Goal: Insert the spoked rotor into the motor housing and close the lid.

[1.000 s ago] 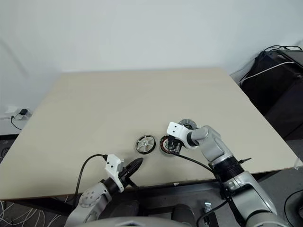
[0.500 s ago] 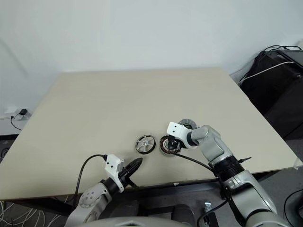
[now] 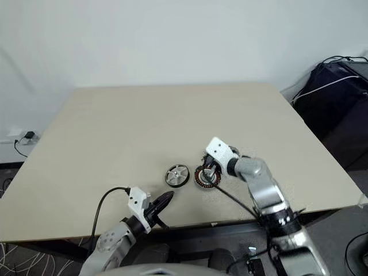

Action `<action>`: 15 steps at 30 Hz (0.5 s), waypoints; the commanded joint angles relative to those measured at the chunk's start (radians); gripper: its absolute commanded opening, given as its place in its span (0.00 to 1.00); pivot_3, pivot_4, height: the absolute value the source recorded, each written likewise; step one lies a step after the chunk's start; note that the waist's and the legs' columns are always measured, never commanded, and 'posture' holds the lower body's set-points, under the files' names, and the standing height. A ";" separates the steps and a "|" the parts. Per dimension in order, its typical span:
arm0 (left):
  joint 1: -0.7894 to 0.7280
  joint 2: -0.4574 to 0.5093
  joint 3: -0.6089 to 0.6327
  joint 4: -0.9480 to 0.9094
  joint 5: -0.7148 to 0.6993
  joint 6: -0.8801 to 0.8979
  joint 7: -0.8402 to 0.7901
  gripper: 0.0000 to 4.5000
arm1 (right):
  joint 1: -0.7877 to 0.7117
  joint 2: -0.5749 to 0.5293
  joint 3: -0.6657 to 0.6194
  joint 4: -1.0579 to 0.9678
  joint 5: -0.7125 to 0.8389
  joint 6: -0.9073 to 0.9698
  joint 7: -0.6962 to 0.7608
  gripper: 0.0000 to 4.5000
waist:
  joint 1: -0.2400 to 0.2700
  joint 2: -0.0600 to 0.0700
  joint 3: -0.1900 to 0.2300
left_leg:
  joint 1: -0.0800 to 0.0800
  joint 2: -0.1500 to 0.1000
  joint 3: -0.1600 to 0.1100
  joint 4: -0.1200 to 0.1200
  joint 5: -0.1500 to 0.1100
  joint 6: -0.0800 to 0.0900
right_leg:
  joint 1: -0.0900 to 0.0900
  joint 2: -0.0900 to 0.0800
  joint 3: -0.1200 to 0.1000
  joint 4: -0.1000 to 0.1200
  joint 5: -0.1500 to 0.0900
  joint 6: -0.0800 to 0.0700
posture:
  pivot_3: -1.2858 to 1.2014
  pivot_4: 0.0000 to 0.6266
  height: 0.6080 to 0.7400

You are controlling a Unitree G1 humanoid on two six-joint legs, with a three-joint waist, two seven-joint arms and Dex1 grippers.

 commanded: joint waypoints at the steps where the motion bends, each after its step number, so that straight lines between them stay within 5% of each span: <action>1: -0.002 0.005 -0.001 -0.023 -0.003 -0.011 -0.008 0.00 | 0.097 0.071 -0.017 -0.100 -0.019 -0.053 -0.156 0.01 | -0.003 0.002 0.001 | 0.000 0.000 0.000 0.000 0.000 0.000 | -0.001 0.000 0.000 0.000 0.000 0.000 | 0.52 0.00 1.00; 8: -0.023 0.019 0.001 -0.030 -0.011 0.011 -0.022 0.00 | 0.217 0.169 0.016 -0.148 -0.076 -0.162 -0.346 0.01 | -0.011 0.002 0.001 | 0.001 0.000 0.001 0.001 0.000 -0.001 | 0.000 0.001 0.000 0.002 0.001 0.001 | 0.52 0.00 1.00; 15: -0.038 0.027 -0.002 -0.036 -0.013 0.028 -0.032 0.00 | 0.196 0.195 0.029 -0.128 -0.071 -0.160 -0.377 0.01 | -0.014 0.002 0.001 | 0.001 0.000 0.001 0.001 0.001 -0.001 | 0.000 0.002 -0.001 0.001 0.001 0.001 | 0.52 0.00 1.00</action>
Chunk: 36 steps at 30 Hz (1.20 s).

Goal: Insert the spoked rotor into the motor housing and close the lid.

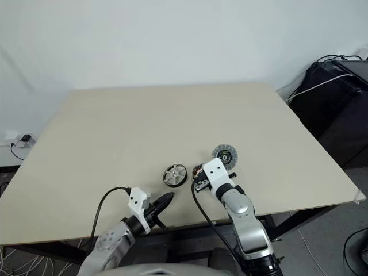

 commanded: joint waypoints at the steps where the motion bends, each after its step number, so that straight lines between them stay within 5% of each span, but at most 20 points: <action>1: -0.016 0.004 -0.003 -0.039 -0.009 0.003 -0.011 0.00 | -0.039 0.016 -0.005 -0.017 0.004 -0.021 -0.025 0.01 | 0.000 0.000 0.000 | 0.000 0.000 0.000 0.000 0.000 0.000 | 0.000 0.000 0.000 0.000 0.000 0.000 | 0.52 0.00 1.00; 17: 0.000 -0.006 -0.001 -0.073 -0.009 0.019 0.005 0.00 | -0.129 0.000 0.019 0.326 0.003 -0.031 -0.013 0.01 | -0.014 0.000 -0.001 | 0.002 0.000 0.000 0.000 0.000 0.000 | 0.002 0.001 0.000 0.000 0.000 0.000 | 0.52 0.00 1.00; 28: -0.005 -0.001 0.002 -0.066 -0.010 0.019 0.007 0.00 | -0.150 0.021 0.000 0.186 0.047 -0.055 -0.007 0.01 | -0.014 0.001 0.000 | 0.003 0.000 0.000 0.000 0.000 0.000 | 0.002 0.000 0.000 0.000 0.000 0.000 | 0.52 0.00 1.00; 36: -0.008 -0.002 -0.004 -0.060 -0.008 0.015 0.004 0.00 | -0.130 0.003 -0.002 0.347 0.031 -0.047 -0.014 0.01 | -0.014 0.001 0.000 | 0.003 0.000 0.000 -0.001 0.000 0.000 | 0.002 0.000 0.000 -0.001 0.000 0.000 | 0.52 0.00 1.00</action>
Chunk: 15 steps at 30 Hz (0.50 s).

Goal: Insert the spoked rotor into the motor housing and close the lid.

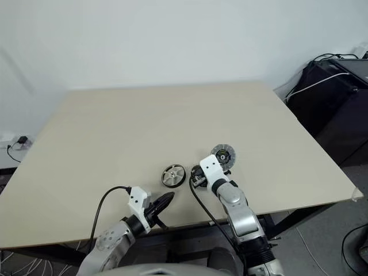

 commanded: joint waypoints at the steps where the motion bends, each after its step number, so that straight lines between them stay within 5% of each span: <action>1: -0.014 -0.001 -0.003 -0.036 -0.008 -0.012 -0.008 0.00 | 0.000 -0.009 -0.009 0.058 -0.005 -0.007 -0.010 0.01 | -0.001 0.000 -0.001 | 0.000 0.000 0.000 0.000 0.000 0.000 | 0.000 0.000 0.000 0.000 0.000 0.000 | 0.52 0.00 1.00; 15: -0.014 -0.002 0.000 -0.029 -0.010 -0.017 -0.012 0.00 | 0.029 -0.034 -0.016 -0.176 0.054 0.017 0.054 0.01 | 0.000 0.001 -0.001 | 0.001 0.000 0.000 0.000 0.000 0.000 | 0.000 0.000 0.000 0.000 0.000 0.000 | 0.52 0.00 1.00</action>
